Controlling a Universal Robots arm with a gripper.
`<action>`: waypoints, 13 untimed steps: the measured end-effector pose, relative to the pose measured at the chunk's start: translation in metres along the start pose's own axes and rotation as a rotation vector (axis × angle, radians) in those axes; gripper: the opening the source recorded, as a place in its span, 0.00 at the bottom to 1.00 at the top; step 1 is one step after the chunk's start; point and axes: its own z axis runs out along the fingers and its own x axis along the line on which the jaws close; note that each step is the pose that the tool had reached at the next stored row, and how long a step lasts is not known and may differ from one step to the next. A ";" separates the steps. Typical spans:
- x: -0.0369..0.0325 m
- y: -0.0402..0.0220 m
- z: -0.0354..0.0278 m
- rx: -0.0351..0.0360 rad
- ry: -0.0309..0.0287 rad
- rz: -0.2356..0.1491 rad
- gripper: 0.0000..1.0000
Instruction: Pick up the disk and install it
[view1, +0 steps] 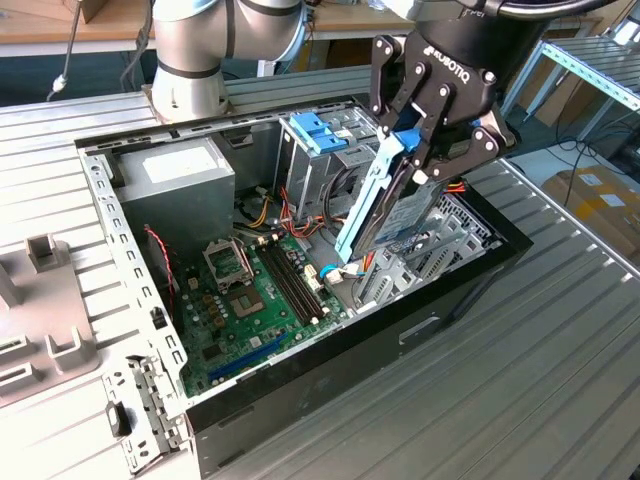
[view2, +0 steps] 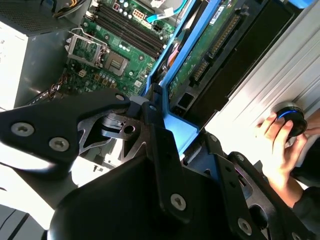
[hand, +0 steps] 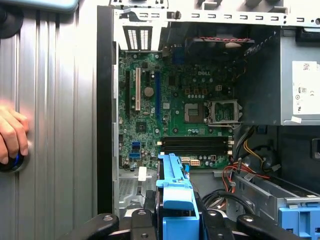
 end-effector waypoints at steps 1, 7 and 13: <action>0.0000 -0.0019 0.0001 -0.0001 0.0000 -0.001 0.37; 0.0001 -0.0078 0.0003 -0.0002 0.0000 -0.003 0.37; 0.0001 -0.0129 0.0005 -0.0003 0.0001 -0.005 0.37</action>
